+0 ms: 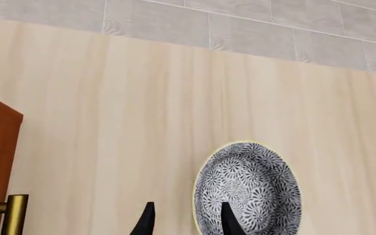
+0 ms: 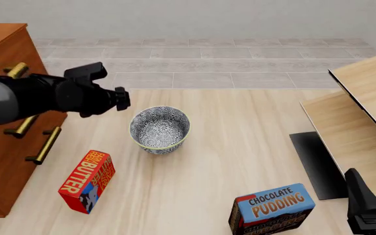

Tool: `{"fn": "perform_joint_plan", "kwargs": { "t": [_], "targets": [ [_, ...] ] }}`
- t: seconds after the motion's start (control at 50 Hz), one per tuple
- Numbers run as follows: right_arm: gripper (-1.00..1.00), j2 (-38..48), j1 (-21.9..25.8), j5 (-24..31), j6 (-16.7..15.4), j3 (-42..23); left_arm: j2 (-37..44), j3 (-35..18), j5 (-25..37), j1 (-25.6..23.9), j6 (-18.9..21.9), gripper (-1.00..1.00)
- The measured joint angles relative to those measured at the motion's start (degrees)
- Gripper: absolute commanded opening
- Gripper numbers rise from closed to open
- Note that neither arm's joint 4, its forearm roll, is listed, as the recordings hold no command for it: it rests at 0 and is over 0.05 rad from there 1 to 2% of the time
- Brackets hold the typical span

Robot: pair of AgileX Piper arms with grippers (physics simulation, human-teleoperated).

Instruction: Close the top drawer of the cabinet and put the bowl on top of it.

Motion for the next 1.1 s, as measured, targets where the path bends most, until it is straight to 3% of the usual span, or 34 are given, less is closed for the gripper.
{"fn": "perform_joint_plan", "kwargs": {
  "t": [1.1],
  "targets": [
    [1.0, 0.0, 0.0, 0.0, 0.01, 0.0, 6.53, 0.38, -3.45, -0.61, 0.52, 1.0]
  ]
}}
